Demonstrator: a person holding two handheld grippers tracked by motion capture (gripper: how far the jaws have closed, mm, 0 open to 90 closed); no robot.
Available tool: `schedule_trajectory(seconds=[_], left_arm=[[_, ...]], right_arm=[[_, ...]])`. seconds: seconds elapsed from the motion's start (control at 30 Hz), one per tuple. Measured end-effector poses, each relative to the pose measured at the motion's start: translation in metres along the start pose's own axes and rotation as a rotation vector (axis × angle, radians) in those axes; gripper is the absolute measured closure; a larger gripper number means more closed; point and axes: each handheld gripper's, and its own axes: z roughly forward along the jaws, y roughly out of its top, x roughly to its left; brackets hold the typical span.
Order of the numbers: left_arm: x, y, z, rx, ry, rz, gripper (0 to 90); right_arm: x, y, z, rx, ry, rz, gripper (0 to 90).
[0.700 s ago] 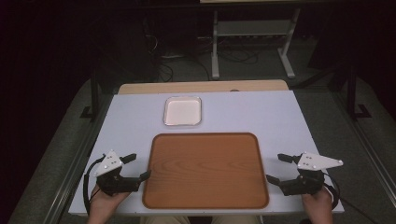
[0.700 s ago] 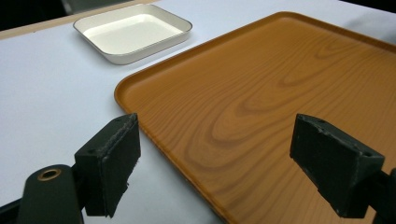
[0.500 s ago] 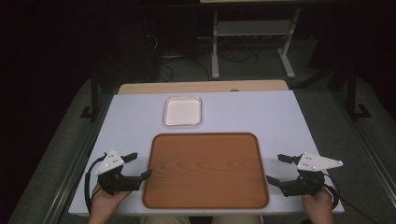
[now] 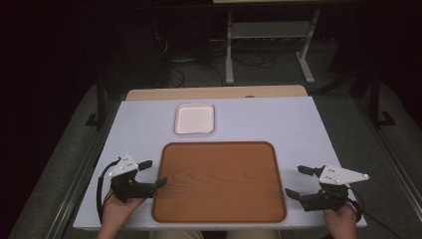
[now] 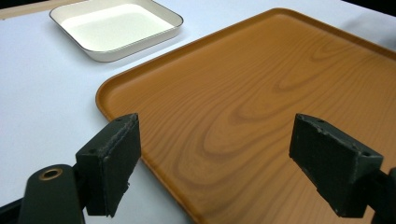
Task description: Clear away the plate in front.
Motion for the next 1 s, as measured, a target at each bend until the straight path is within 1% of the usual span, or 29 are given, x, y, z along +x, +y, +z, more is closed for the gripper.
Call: schedule_trajectory(seconds=[0.03,0.13,0.2,0.27,0.4,0.43,0.47,0.5,0.53,0.57,0.63,0.67,0.73,0.87,0.93,0.97,1.0], left_arm=[[0.001,0.003,0.004,0.018,-0.010,-0.005,16.2],[0.001,0.005,0.007,0.025,-0.022,-0.013,16.3],[0.001,0.008,0.010,0.036,-0.030,-0.009,17.0],[0.003,0.011,0.012,0.034,-0.045,-0.017,19.4],[0.005,0.020,0.015,0.029,-0.050,-0.030,19.5],[0.006,0.025,0.017,0.031,-0.048,-0.030,19.5],[0.006,0.025,0.017,0.031,-0.048,-0.030,19.5],[0.009,0.029,0.019,0.031,-0.045,-0.023,19.5],[0.009,0.029,0.019,0.031,-0.045,-0.023,19.5],[0.012,0.033,0.023,0.034,-0.041,-0.025,19.5],[0.014,0.034,0.025,0.035,-0.040,-0.027,19.5],[0.016,0.036,0.027,0.044,-0.040,-0.030,19.5],[0.022,0.038,0.032,0.065,-0.043,-0.048,19.9],[0.032,0.041,0.041,0.081,-0.031,-0.075,20.2],[0.036,0.043,0.044,0.084,-0.013,-0.068,20.2],[0.040,0.046,0.048,0.093,-0.005,-0.071,20.2],[0.040,0.046,0.048,0.093,-0.005,-0.071,20.2]], right_arm=[[0.000,0.000,0.000,0.002,-0.001,0.001,13.0],[0.001,0.000,0.000,0.001,0.000,-0.003,13.0],[0.001,0.000,0.000,0.001,-0.001,-0.004,13.0],[0.001,0.000,0.001,0.003,-0.006,-0.002,13.0],[0.002,0.001,0.001,0.003,-0.009,0.001,13.0],[0.003,0.001,0.000,-0.003,-0.011,0.002,13.0],[0.003,0.001,0.000,-0.003,-0.011,0.002,13.0],[0.002,0.002,0.000,-0.006,-0.013,0.007,13.0],[0.002,0.002,0.001,-0.004,-0.014,0.008,13.0],[0.002,0.002,0.001,-0.004,-0.015,0.008,13.0],[0.003,0.002,0.001,-0.002,-0.019,0.005,13.0],[0.003,0.002,0.002,0.003,-0.024,0.000,13.0],[0.004,0.003,0.003,0.008,-0.024,-0.009,13.0],[0.005,0.003,0.004,0.009,-0.024,-0.018,13.0],[0.005,0.003,0.003,0.006,-0.024,-0.015,13.0],[0.005,0.003,0.003,0.001,-0.024,-0.015,13.0],[0.005,0.003,0.003,0.001,-0.024,-0.015,13.0]])
